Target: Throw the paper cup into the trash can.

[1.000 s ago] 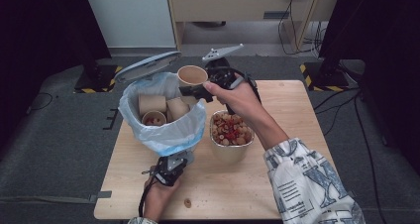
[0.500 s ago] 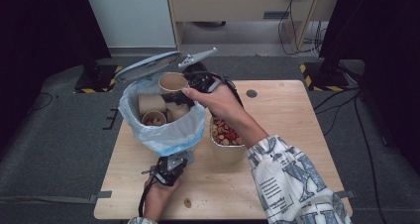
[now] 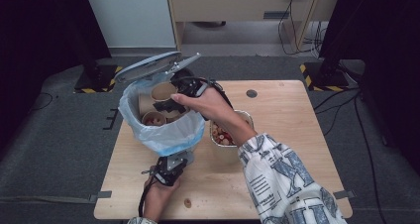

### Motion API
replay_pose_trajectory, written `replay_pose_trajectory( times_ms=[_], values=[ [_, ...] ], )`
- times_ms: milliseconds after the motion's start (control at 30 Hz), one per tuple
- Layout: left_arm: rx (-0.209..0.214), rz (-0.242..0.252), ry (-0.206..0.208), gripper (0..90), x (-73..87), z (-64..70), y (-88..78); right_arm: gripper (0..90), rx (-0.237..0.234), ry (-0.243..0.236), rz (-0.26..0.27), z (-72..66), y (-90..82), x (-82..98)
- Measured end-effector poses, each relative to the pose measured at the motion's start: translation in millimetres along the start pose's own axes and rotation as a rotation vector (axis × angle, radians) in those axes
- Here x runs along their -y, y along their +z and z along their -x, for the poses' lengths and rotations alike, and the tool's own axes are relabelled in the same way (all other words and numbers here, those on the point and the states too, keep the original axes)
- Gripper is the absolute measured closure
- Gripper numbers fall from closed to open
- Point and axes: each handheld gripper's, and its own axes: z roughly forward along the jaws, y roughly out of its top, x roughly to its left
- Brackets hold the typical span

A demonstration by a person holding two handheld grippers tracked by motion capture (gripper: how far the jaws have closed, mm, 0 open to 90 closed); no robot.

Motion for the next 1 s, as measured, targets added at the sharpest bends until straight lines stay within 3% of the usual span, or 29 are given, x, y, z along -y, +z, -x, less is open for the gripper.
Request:
replay_pose_trajectory(
  times_ms=[233, 533, 900, 1000],
  values=[
    [-0.001, 0.000, 0.000, 90.0, 0.0, 0.2, 0.1, 12.6, 0.000, 0.010, -0.002, 0.5, -0.3, 3.2],
    [0.000, 0.000, 0.000, 90.0, 0.0, 0.0, 0.0, 13.6, 0.019, 0.011, 0.016, 1.9, -5.4, 5.3],
    [-0.001, 0.000, 0.001, 90.0, -0.1, 0.2, 0.0, 12.1, 0.075, 0.015, 0.057, 8.7, -12.8, 11.1],
    [0.000, 0.000, 0.001, 90.0, 0.0, 0.0, 0.0, 11.5, 0.109, 0.022, 0.057, 12.1, -14.7, 15.1]
  ],
)
